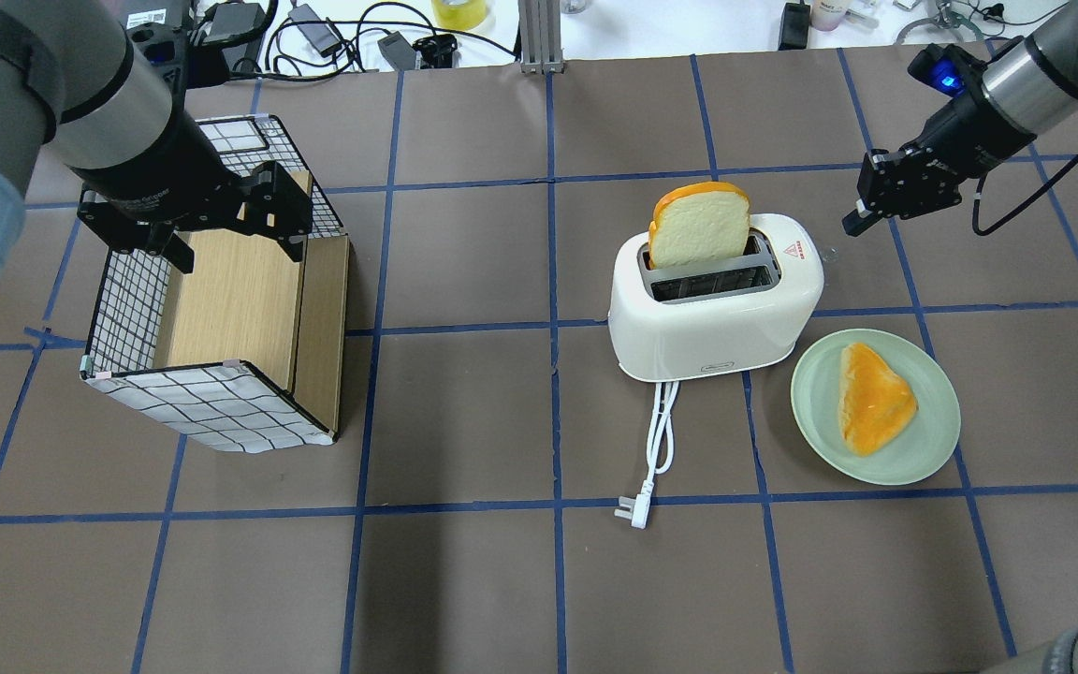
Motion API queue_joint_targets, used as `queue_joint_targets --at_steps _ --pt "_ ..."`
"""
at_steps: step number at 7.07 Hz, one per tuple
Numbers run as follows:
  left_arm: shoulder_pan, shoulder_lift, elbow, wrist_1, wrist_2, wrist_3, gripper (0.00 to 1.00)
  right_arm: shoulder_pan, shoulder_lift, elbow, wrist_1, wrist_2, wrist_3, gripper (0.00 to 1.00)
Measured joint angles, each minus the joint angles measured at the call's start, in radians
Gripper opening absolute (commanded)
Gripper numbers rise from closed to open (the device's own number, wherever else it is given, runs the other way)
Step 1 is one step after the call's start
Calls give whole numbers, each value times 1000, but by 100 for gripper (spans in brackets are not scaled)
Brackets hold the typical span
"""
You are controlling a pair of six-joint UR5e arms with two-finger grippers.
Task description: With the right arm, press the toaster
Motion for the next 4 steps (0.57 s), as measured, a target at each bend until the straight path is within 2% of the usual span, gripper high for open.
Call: queue_joint_targets --at_steps 4 --pt "0 0 0 0 0 0 100 7 -72 -135 130 -110 26 0"
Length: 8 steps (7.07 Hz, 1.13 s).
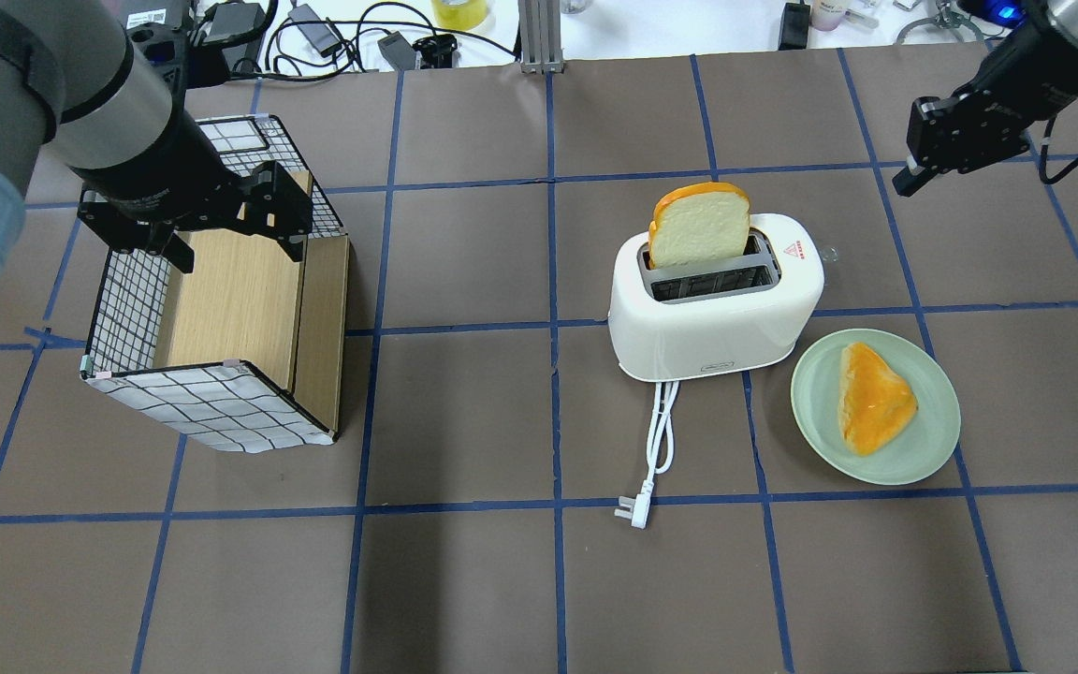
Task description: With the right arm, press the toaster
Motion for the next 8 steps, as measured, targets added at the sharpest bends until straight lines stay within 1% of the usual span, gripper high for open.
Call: queue_joint_targets --at_steps 2,3,4,6,8 --pt "0 0 0 0 0 0 100 21 -26 -95 81 -67 68 0" --pt "0 0 0 0 0 0 100 54 -44 -126 105 -118 128 0" --pt "0 0 0 0 0 0 100 102 -56 -141 112 -171 194 0" --pt "0 0 0 0 -1 0 100 211 -68 -150 110 -236 348 0" --pt "0 0 0 0 -1 0 100 283 -74 -146 106 -257 446 0"
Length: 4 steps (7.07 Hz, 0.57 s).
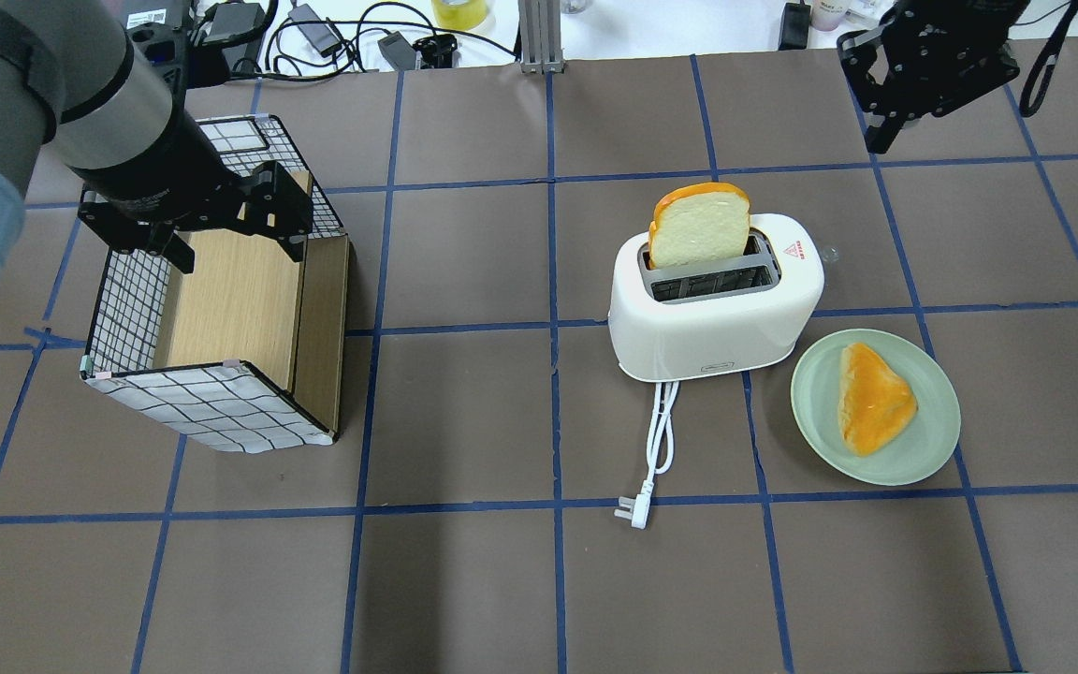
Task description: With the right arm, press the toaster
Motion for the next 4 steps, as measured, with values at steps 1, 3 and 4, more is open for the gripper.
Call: queue_joint_targets --at_steps 1,3,4 --pt "0 0 0 0 0 0 100 10 0 7 -4 -5 7 0" --pt "0 0 0 0 0 0 100 15 0 12 -15 -10 4 100" --pt "0 0 0 0 1 0 100 15 0 14 -29 -13 7 100"
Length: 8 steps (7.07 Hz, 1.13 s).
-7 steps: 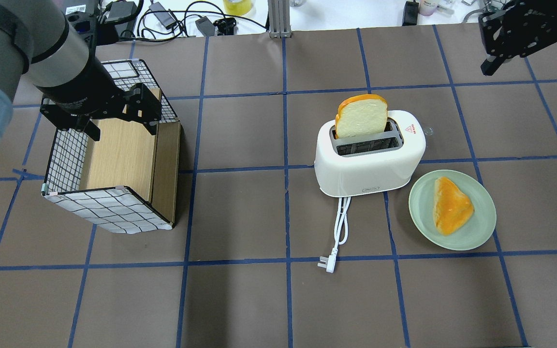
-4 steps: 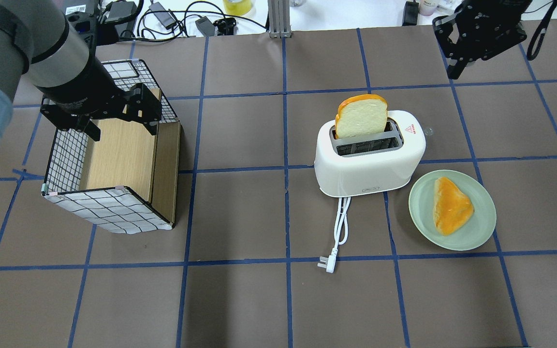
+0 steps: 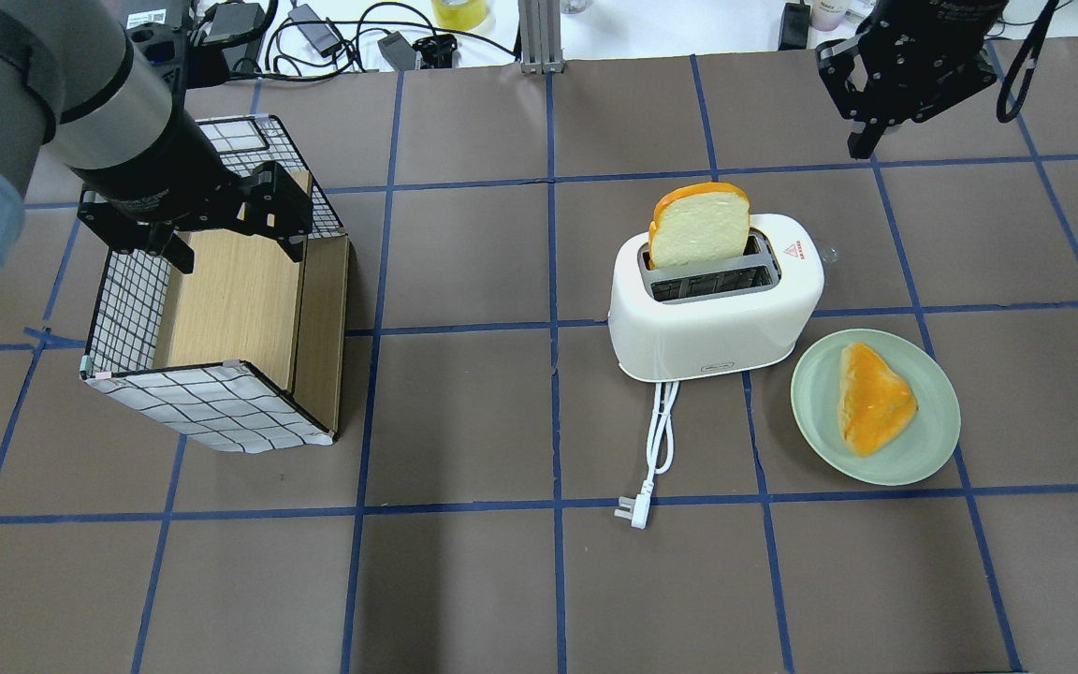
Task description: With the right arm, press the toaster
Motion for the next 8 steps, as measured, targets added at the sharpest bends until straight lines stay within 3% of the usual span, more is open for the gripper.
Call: queue_joint_targets --at_steps 5,8 --pt "0 0 0 0 0 0 100 1 -1 5 -21 -5 5 100" --pt "0 0 0 0 1 0 100 2 1 8 -123 -13 -4 100"
